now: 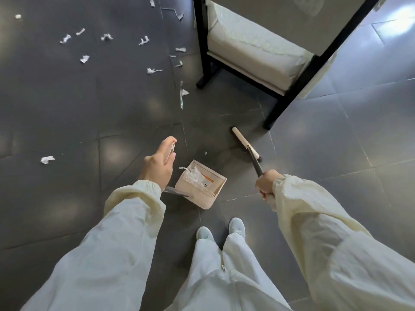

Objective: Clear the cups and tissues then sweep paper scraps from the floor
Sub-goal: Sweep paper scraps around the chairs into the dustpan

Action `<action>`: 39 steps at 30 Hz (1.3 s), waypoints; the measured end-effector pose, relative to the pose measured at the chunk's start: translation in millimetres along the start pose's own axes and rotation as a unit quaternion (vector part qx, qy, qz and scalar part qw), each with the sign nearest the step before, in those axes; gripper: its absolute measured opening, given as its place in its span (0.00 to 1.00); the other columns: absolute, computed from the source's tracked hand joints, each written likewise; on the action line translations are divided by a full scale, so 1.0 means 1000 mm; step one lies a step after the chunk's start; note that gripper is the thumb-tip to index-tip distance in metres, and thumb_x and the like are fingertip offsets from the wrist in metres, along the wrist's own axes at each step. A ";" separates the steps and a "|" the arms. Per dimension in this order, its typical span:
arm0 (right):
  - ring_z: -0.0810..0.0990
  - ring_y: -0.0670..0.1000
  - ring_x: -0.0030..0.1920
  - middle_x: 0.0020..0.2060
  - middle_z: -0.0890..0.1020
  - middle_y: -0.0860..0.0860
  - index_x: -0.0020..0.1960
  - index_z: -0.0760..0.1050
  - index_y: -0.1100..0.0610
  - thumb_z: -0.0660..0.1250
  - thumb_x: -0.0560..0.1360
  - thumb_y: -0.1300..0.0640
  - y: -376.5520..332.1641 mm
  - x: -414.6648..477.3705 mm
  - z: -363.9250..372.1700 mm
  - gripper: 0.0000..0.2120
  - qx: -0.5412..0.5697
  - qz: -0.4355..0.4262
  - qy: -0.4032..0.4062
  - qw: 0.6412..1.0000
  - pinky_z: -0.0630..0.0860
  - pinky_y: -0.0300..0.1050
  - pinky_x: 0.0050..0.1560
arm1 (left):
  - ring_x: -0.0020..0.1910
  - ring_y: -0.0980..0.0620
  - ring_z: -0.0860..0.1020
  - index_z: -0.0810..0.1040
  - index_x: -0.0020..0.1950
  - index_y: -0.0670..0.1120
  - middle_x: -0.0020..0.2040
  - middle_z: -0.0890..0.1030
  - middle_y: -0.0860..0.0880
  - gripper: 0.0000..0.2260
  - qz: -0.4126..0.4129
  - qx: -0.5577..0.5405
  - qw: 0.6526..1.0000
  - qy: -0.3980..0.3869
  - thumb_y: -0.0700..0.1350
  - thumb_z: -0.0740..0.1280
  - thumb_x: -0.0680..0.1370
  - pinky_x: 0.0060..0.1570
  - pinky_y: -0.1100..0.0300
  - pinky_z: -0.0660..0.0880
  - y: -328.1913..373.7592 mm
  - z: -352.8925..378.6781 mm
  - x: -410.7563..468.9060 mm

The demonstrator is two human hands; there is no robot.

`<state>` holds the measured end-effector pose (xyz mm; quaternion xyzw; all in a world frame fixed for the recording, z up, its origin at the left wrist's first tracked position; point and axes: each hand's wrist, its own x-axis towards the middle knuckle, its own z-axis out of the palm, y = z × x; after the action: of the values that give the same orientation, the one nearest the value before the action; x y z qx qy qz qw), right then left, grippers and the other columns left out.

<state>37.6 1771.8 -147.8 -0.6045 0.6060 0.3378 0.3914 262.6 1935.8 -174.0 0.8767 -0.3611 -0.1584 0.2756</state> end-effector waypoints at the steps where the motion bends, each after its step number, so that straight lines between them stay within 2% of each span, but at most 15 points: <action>1: 0.76 0.55 0.40 0.41 0.80 0.57 0.44 0.73 0.61 0.58 0.79 0.60 -0.004 0.002 0.003 0.08 -0.010 -0.011 -0.011 1.000 0.73 0.41 0.40 | 0.26 0.62 0.68 0.66 0.61 0.64 0.32 0.71 0.55 0.14 0.007 0.002 1.000 0.001 0.48 0.62 0.80 0.31 0.65 0.66 0.001 0.002 0.002; 2: 0.76 0.55 0.40 0.43 0.79 0.57 0.45 0.73 0.60 0.58 0.78 0.60 -0.008 0.000 0.007 0.07 0.003 -0.015 -0.014 1.000 0.73 0.40 0.38 | 0.26 0.62 0.68 0.66 0.62 0.64 0.32 0.70 0.56 0.14 0.011 0.002 1.000 0.001 0.48 0.61 0.80 0.30 0.66 0.67 0.002 0.004 0.004; 5: 0.74 0.50 0.32 0.35 0.76 0.53 0.42 0.72 0.59 0.58 0.78 0.61 -0.025 -0.004 0.022 0.07 0.030 -0.037 -0.047 0.998 0.67 0.37 0.25 | 0.26 0.62 0.67 0.66 0.62 0.63 0.34 0.72 0.52 0.14 0.014 0.011 1.000 0.009 0.47 0.62 0.80 0.31 0.64 0.68 0.001 0.007 0.011; 8: 0.74 0.51 0.32 0.37 0.76 0.54 0.51 0.73 0.59 0.59 0.77 0.63 -0.036 -0.013 0.037 0.06 0.061 -0.042 -0.068 0.995 0.70 0.36 0.28 | 0.25 0.63 0.66 0.67 0.63 0.61 0.36 0.73 0.51 0.14 0.024 0.015 0.999 0.018 0.46 0.62 0.80 0.28 0.69 0.64 0.001 0.007 0.013; 11: 0.75 0.51 0.31 0.35 0.76 0.54 0.40 0.71 0.58 0.60 0.75 0.63 -0.044 -0.022 0.047 0.06 0.013 -0.073 -0.103 0.992 0.70 0.35 0.28 | 0.27 0.63 0.67 0.66 0.61 0.62 0.33 0.72 0.51 0.14 0.022 0.000 1.000 0.015 0.46 0.62 0.80 0.32 0.63 0.66 0.001 0.005 0.013; 13: 0.76 0.51 0.30 0.36 0.75 0.55 0.39 0.69 0.57 0.61 0.74 0.65 -0.051 -0.031 0.043 0.07 0.012 -0.106 -0.128 0.986 0.73 0.36 0.29 | 0.27 0.61 0.69 0.67 0.61 0.62 0.32 0.71 0.52 0.14 0.010 -0.007 1.000 0.019 0.46 0.61 0.80 0.35 0.62 0.68 -0.003 0.000 0.015; 17: 0.72 0.46 0.24 0.29 0.72 0.52 0.35 0.68 0.56 0.62 0.74 0.66 -0.071 -0.046 0.011 0.11 0.039 -0.148 -0.151 0.977 0.70 0.36 0.23 | 0.28 0.47 0.72 0.68 0.63 0.60 0.37 0.73 0.48 0.13 -0.033 -0.018 0.999 0.031 0.47 0.60 0.80 0.36 0.57 0.77 -0.020 -0.017 0.019; 19: 0.66 0.45 0.16 0.22 0.69 0.52 0.42 0.73 0.59 0.58 0.75 0.68 -0.085 -0.055 -0.004 0.08 0.102 -0.103 -0.168 0.975 0.64 0.32 0.18 | 0.28 0.47 0.72 0.68 0.63 0.62 0.36 0.73 0.48 0.13 -0.044 -0.014 0.999 0.025 0.47 0.60 0.81 0.35 0.54 0.79 -0.029 -0.026 0.020; 20: 0.64 0.46 0.16 0.21 0.67 0.52 0.51 0.75 0.60 0.57 0.74 0.69 -0.092 -0.059 -0.010 0.12 0.133 -0.085 -0.161 0.974 0.63 0.30 0.19 | 0.27 0.48 0.72 0.68 0.62 0.63 0.34 0.72 0.49 0.13 -0.053 -0.020 0.998 0.027 0.47 0.60 0.80 0.34 0.54 0.79 -0.033 -0.031 0.022; 21: 0.63 0.46 0.16 0.22 0.66 0.52 0.61 0.74 0.60 0.56 0.73 0.70 -0.100 -0.058 -0.013 0.19 0.152 -0.091 -0.152 0.972 0.63 0.30 0.21 | 0.26 0.48 0.72 0.68 0.61 0.64 0.32 0.71 0.50 0.13 -0.065 -0.027 0.997 0.033 0.47 0.60 0.80 0.34 0.55 0.79 -0.038 -0.035 0.025; 23: 0.63 0.46 0.16 0.25 0.66 0.52 0.69 0.68 0.61 0.56 0.73 0.70 -0.116 -0.059 -0.018 0.24 0.162 -0.118 -0.133 0.971 0.63 0.31 0.21 | 0.26 0.48 0.71 0.67 0.60 0.66 0.31 0.70 0.50 0.14 -0.081 -0.036 0.995 0.048 0.47 0.59 0.80 0.33 0.56 0.77 -0.047 -0.044 0.033; 30: 0.67 0.51 0.23 0.19 0.70 0.53 0.61 0.73 0.56 0.59 0.72 0.68 -0.189 -0.022 -0.049 0.19 0.134 -0.174 -0.061 0.974 0.68 0.41 0.28 | 0.26 0.43 0.71 0.68 0.58 0.65 0.28 0.69 0.49 0.13 -0.108 -0.041 0.991 0.073 0.46 0.60 0.80 0.33 0.47 0.79 -0.060 -0.074 0.086; 35: 0.71 0.50 0.28 0.31 0.71 0.54 0.61 0.72 0.63 0.59 0.75 0.69 -0.250 0.030 -0.084 0.15 0.100 -0.228 -0.041 0.968 0.69 0.34 0.19 | 0.25 0.43 0.70 0.68 0.58 0.65 0.29 0.70 0.48 0.14 -0.125 -0.057 0.987 0.079 0.45 0.60 0.80 0.34 0.48 0.78 -0.073 -0.085 0.150; 37: 0.71 0.53 0.32 0.33 0.71 0.55 0.60 0.70 0.60 0.58 0.77 0.67 -0.277 0.051 -0.101 0.13 0.102 -0.204 -0.021 0.973 0.71 0.39 0.26 | 0.24 0.45 0.70 0.69 0.57 0.65 0.29 0.71 0.49 0.14 -0.134 -0.065 0.985 0.084 0.45 0.60 0.80 0.33 0.50 0.78 -0.075 -0.087 0.180; 39: 0.71 0.56 0.35 0.35 0.71 0.56 0.65 0.70 0.61 0.57 0.78 0.65 -0.303 0.068 -0.118 0.16 0.119 -0.176 -0.006 0.977 0.71 0.42 0.34 | 0.21 0.49 0.69 0.69 0.56 0.67 0.28 0.71 0.50 0.15 -0.135 -0.064 0.985 0.086 0.45 0.60 0.80 0.27 0.56 0.75 -0.076 -0.089 0.212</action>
<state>334.9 1623.8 -133.4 -0.6484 0.5239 0.1929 0.5177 492.1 1860.2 -165.3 0.9082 -0.2032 -0.1406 0.3377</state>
